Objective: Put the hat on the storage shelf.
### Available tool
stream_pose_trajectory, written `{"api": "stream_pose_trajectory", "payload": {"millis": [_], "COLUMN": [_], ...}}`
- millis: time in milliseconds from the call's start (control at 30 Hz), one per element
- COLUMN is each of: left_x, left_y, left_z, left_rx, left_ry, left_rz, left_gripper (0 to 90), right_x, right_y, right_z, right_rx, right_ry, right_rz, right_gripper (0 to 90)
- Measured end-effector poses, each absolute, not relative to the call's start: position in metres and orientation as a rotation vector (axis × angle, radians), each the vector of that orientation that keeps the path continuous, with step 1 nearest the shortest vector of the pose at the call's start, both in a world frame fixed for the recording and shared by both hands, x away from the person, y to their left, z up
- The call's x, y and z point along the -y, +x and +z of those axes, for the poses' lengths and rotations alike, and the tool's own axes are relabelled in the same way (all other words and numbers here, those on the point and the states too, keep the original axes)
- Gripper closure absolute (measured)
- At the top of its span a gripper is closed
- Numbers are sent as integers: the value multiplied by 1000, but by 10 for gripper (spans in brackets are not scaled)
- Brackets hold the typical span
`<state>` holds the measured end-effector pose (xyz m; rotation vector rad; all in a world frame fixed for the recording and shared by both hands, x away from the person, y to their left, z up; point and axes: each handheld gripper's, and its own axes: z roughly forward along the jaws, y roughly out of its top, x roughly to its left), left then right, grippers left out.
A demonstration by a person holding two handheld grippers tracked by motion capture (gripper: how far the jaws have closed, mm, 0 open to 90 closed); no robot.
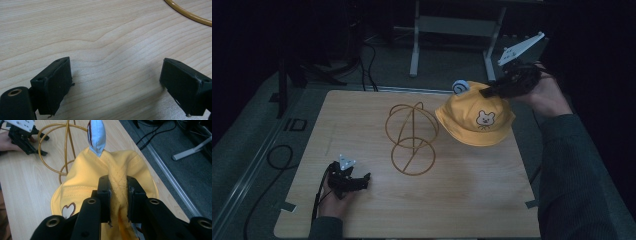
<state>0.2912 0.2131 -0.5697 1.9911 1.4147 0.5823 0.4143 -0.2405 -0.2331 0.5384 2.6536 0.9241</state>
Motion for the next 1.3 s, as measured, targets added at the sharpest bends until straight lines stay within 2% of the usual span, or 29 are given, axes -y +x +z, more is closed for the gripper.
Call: {"api": "stream_pose_trajectory", "payload": {"millis": [1300], "left_x": [-213], "left_y": [291], "left_z": [-570], "left_rx": [-1415], "left_ry": [1993], "left_rz": [580], "left_gripper": [105], "right_x": [215], "right_y": [417], "right_z": [-221], "right_rx": [-2596], "right_ry": [497], "right_rz": [1085], "right_gripper": [762]}}
